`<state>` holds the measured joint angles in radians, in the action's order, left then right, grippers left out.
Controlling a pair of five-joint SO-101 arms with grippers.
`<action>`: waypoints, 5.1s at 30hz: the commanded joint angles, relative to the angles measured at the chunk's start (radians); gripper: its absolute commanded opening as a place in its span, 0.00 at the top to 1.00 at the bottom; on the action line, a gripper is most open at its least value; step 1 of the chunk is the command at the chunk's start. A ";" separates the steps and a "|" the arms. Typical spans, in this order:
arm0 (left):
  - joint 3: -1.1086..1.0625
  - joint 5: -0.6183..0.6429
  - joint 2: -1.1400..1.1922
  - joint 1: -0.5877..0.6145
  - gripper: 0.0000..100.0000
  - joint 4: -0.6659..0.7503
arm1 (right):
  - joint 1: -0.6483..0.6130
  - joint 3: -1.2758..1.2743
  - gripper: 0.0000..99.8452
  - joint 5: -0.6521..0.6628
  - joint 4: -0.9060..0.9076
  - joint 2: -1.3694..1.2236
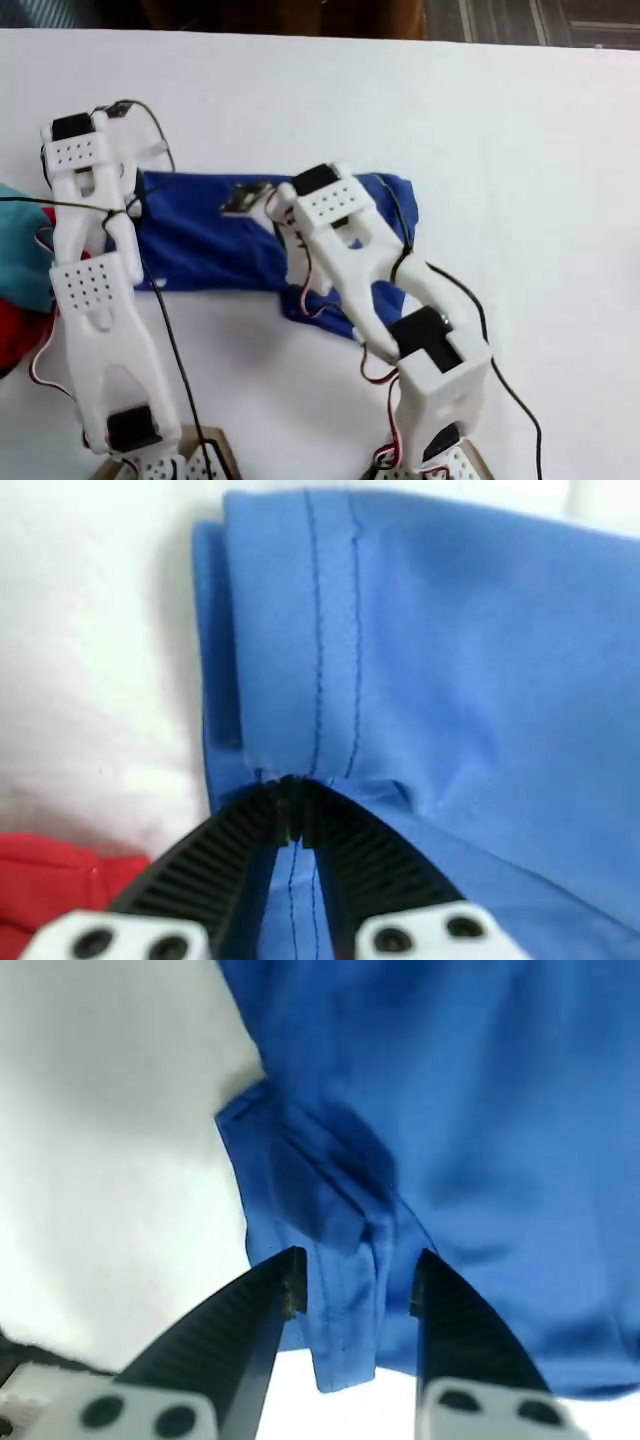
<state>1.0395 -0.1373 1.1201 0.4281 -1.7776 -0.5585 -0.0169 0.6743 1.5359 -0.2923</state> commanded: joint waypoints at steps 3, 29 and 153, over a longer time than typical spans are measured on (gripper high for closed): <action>0.018 -0.012 0.006 0.025 0.97 -0.008 | -0.005 -0.041 0.82 0.005 -0.074 0.050; 0.018 -0.012 0.006 0.025 0.97 -0.008 | 0.027 -0.043 0.98 0.054 -0.131 0.056; 0.015 -0.014 0.006 0.025 0.97 -0.009 | 0.148 -0.028 0.89 0.252 0.068 0.007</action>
<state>1.0411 -0.1373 1.1201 0.4281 -1.7776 -0.4112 -0.0353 0.9152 1.6172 -0.3460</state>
